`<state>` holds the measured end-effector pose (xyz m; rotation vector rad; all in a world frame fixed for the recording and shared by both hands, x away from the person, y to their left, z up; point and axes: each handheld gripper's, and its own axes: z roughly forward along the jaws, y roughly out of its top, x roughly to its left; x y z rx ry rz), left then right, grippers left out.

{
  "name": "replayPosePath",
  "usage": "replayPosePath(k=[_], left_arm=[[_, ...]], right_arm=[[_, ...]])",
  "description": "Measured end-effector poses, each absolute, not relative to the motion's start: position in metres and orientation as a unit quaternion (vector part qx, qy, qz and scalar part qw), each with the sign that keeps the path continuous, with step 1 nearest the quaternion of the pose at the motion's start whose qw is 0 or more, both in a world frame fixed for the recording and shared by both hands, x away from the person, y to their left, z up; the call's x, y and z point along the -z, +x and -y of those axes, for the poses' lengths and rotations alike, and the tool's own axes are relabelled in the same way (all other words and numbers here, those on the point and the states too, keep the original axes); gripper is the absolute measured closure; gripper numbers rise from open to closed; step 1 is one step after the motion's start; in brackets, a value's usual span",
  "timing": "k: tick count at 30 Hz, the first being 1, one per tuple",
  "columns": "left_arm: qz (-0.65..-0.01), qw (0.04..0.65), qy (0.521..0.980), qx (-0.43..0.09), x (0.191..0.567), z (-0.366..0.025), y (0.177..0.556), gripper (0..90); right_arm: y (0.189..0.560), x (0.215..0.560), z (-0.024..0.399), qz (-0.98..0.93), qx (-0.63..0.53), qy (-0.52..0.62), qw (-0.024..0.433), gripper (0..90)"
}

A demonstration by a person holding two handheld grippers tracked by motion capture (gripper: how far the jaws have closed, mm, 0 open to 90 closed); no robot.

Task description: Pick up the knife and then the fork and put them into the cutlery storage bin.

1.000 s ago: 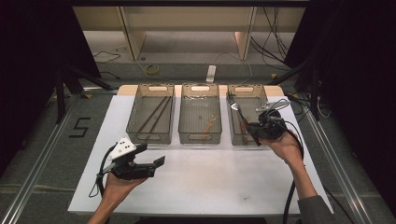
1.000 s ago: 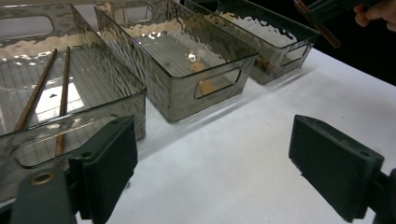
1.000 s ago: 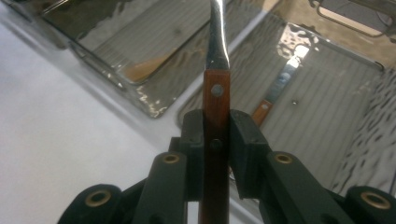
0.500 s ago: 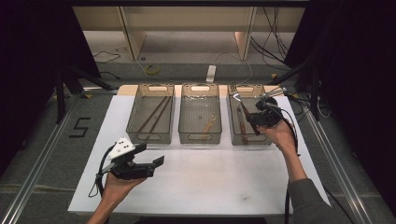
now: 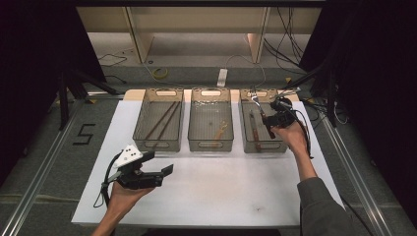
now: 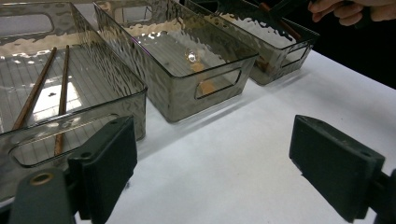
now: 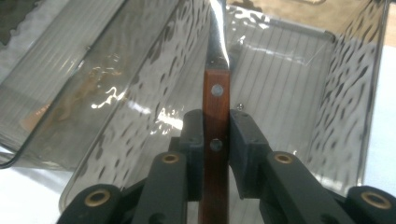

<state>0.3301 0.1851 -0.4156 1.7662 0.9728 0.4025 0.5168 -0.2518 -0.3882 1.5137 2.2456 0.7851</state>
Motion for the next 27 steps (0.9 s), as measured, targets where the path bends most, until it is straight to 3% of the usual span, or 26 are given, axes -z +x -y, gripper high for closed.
replayPosePath(k=[2, 8, 15, 27], left_arm=[[-0.404, 0.517, 0.735, -0.168, 0.415, -0.186, 0.330, 14.6], [-0.405, 0.517, 0.735, -0.167, 0.415, -0.186, 0.330, 14.6], [-0.407, 0.519, 0.733, -0.168, 0.415, -0.187, 0.330, 14.6], [-0.409, 0.527, 0.728, -0.160, 0.414, -0.189, 0.329, 14.7]], right_arm=[[0.519, 0.391, 0.252, -0.783, -0.277, 0.535, 0.154, 74.9], [0.515, 0.388, 0.249, -0.783, -0.297, 0.526, 0.146, 57.3], [0.486, 0.381, 0.238, -0.792, -0.337, 0.489, 0.140, 39.6], [0.413, 0.405, 0.214, -0.803, -0.395, 0.426, 0.134, 31.7]])
